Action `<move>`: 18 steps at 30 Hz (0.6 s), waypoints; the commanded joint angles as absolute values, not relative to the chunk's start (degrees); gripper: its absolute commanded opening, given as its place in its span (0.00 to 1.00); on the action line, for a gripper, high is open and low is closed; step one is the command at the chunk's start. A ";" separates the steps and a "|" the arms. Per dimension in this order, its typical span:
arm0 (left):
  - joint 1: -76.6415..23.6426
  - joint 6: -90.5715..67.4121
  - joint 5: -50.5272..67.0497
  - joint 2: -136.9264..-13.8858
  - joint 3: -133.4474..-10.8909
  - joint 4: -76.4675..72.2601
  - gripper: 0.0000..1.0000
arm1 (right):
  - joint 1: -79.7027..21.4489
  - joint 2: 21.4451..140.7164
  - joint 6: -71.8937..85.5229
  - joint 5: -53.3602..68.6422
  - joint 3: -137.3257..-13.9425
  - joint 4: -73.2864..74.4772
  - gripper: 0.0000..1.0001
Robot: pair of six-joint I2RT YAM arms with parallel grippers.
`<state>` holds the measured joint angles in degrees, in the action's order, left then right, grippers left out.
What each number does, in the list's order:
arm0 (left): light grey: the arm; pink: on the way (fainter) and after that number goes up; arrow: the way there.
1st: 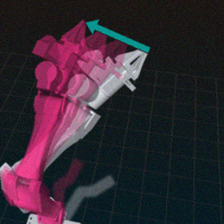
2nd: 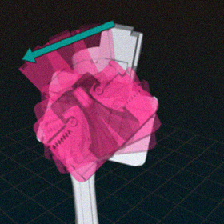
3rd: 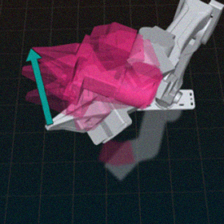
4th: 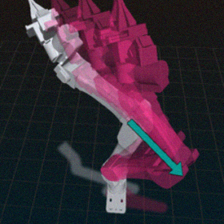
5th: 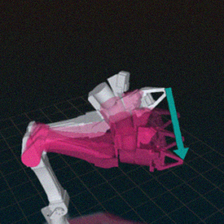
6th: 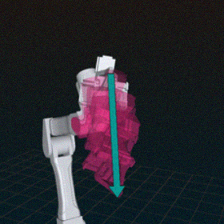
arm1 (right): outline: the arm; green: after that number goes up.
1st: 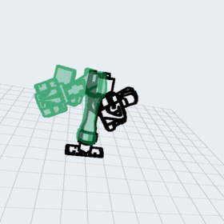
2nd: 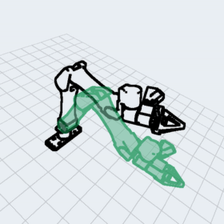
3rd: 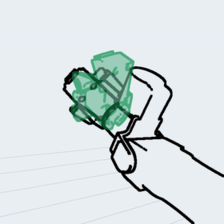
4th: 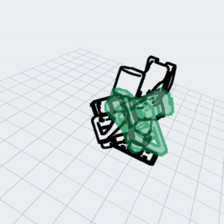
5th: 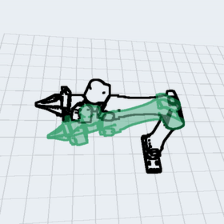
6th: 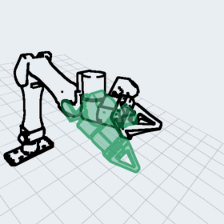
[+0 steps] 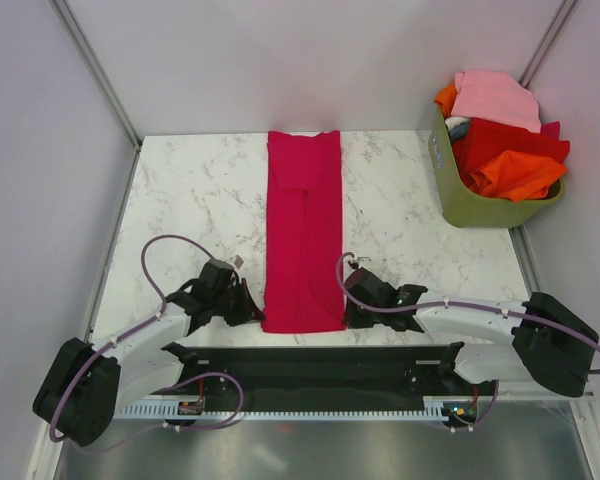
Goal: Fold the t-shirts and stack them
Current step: Fold the tshirt
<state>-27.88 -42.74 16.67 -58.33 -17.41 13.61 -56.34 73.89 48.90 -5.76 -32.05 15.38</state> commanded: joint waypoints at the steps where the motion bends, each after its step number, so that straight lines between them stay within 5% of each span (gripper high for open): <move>1: -28.12 -44.03 16.26 -57.22 -16.96 13.45 0.02 | -55.37 70.32 49.83 -6.86 -29.54 17.31 0.04; 7: -28.12 -44.56 16.87 -55.90 -16.35 13.36 0.02 | -54.14 67.15 50.89 -6.42 -25.67 17.31 0.13; 12: -28.30 -45.44 19.68 -53.88 -14.51 13.45 0.05 | -53.44 63.11 51.33 -5.80 -24.87 17.23 0.39; 18: -29.62 -47.11 21.36 -48.70 -13.36 15.37 0.48 | -53.53 64.24 49.14 -5.54 -30.48 18.10 0.47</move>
<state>-28.86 -45.39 19.88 -51.20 -13.65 13.72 -53.71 63.29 50.59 -5.21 -25.93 17.63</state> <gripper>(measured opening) 0.421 0.471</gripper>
